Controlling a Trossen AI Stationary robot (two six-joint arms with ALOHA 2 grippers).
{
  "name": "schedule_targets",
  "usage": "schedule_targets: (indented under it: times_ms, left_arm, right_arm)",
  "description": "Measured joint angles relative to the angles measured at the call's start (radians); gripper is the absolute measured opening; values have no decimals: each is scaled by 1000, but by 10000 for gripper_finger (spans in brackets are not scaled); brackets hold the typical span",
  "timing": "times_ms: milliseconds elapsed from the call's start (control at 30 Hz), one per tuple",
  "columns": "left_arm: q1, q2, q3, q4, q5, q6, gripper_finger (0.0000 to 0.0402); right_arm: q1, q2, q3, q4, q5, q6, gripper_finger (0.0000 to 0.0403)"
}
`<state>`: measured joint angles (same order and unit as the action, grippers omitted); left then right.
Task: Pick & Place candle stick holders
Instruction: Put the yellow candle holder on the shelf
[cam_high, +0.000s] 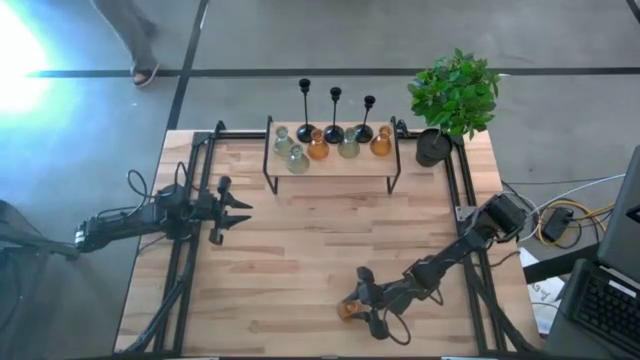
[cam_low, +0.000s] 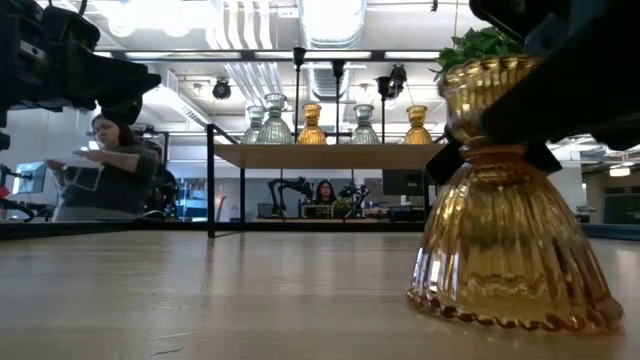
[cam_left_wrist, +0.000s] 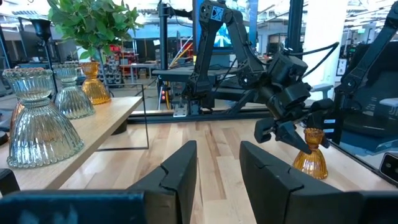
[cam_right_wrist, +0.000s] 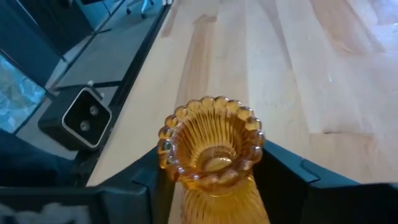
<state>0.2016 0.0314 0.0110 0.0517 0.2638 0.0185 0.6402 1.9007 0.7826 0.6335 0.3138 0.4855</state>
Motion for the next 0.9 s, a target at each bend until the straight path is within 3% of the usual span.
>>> schedule_targets:
  times_ms: [167, 600, 733, 900]
  left_arm:
    - [0, 3, 0, 0, 0, 0, 126]
    - [0, 5, 0, 0, 0, 0, 126]
    - [0, 5, 0, 0, 0, 0, 126]
    - [0, 6, 0, 0, 0, 0, 126]
  right_arm:
    - [-18, 1, 5, 6, 3, 0, 124]
    - [-106, -120, 34, -23, 142, 82, 122]
    - [-170, -233, 51, -189, 222, 98, 122]
    - [-268, -377, 48, -409, 404, 98, 122]
